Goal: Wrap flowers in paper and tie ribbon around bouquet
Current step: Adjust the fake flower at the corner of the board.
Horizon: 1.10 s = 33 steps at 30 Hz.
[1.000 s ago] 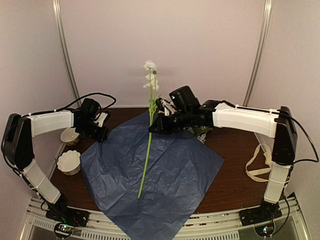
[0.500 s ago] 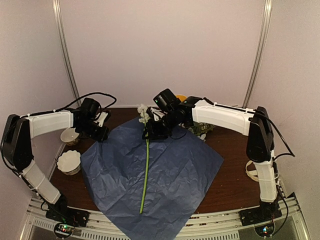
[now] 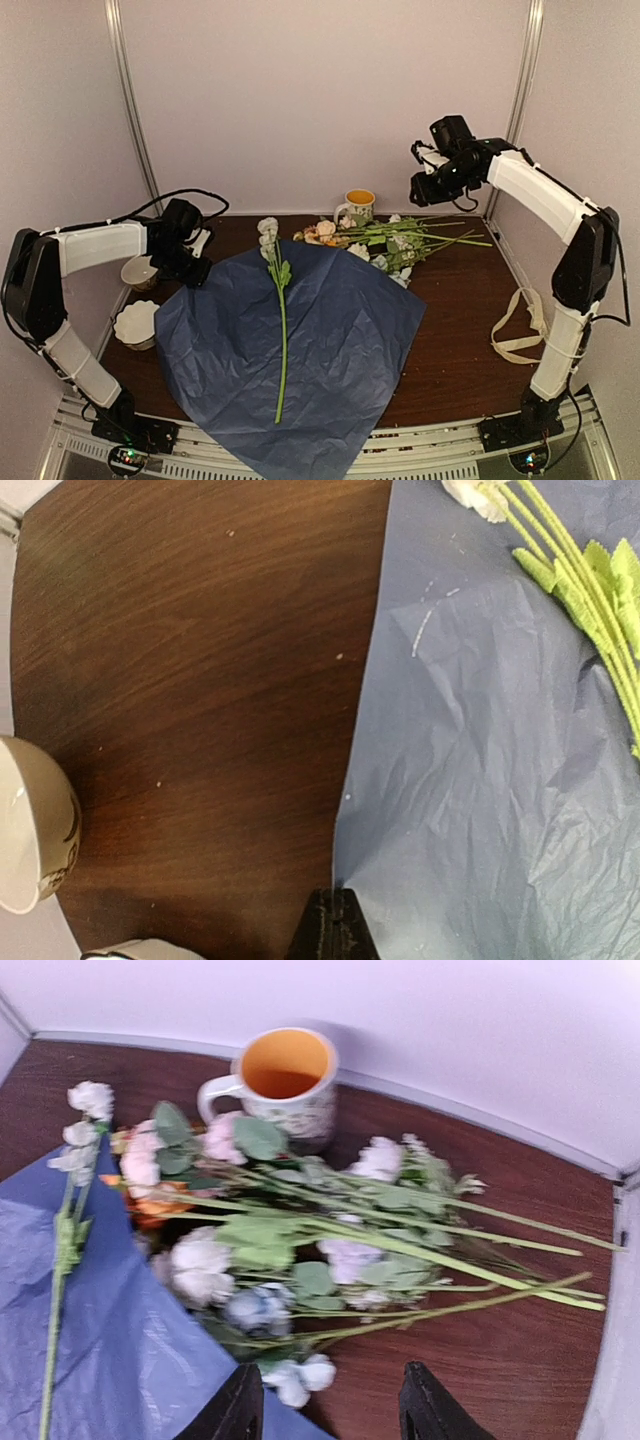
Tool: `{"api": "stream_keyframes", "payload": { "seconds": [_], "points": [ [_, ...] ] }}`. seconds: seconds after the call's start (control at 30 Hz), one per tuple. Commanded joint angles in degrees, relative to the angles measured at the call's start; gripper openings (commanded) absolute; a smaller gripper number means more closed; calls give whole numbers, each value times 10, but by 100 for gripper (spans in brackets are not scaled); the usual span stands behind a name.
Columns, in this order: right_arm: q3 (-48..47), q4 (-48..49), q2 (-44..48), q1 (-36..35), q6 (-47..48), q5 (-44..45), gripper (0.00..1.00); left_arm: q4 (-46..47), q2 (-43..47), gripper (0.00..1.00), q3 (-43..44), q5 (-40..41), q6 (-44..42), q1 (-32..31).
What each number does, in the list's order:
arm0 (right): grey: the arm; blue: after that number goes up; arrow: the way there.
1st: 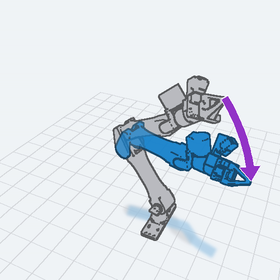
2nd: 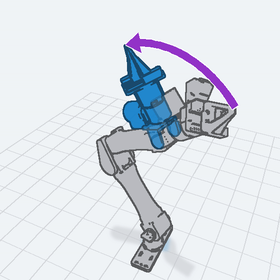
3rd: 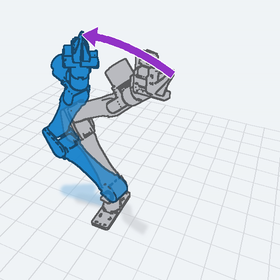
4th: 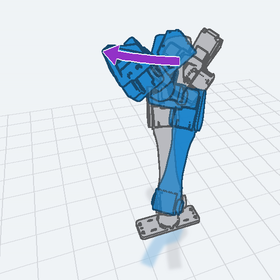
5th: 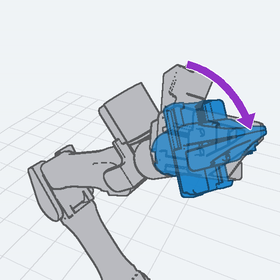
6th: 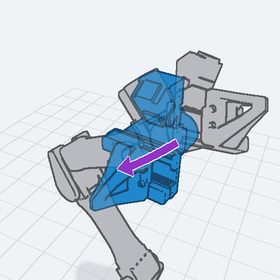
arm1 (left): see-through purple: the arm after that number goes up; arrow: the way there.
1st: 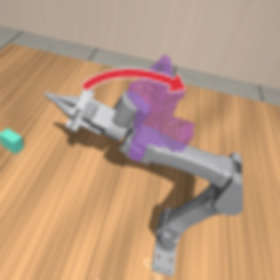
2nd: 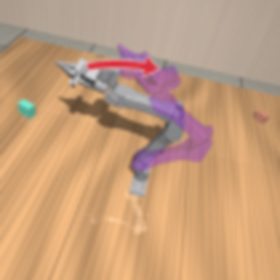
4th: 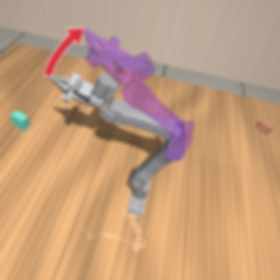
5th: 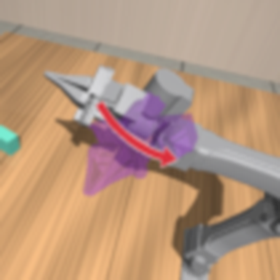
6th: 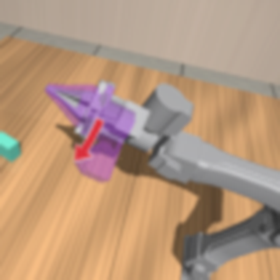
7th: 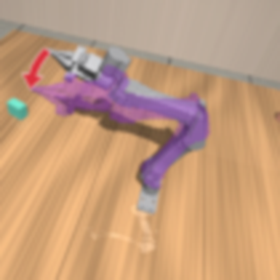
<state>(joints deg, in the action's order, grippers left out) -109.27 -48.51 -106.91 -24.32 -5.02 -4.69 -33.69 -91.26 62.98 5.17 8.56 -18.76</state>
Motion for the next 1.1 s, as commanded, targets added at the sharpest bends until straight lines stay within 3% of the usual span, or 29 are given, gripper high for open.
{"api": "stream_keyframes", "payload": {
  "seconds": [0.0, 0.23, 0.43, 0.57, 0.7, 0.97, 1.07],
  "points": [
    [19, -35, -11, 38, 133, 105, 46, -20, 28, 0, 5, 44, 5, -1],
    [63, -42, -65, 51, 387, 103, 49, -22, 34, 0, 8, 49, -7, 0],
    [170, 115, -68, 47, 578, 206, 55, -18, 29, 0, 10, 42, -17, 0],
    [266, 299, -68, 40, 715, 256, 60, -12, 24, 0, 8, 34, -23, 0],
    [294, 370, -94, 37, 774, 265, 61, -12, 13, 0, 12, 33, -25, 0],
    [260, 436, -157, 23, 800, 288, 49, -12, 3, 0, 19, 29, -30, 0],
    [273, 438, -161, 19, 819, 291, 27, -11, 0, 0, 20, 30, -33, 0]
  ]
}}
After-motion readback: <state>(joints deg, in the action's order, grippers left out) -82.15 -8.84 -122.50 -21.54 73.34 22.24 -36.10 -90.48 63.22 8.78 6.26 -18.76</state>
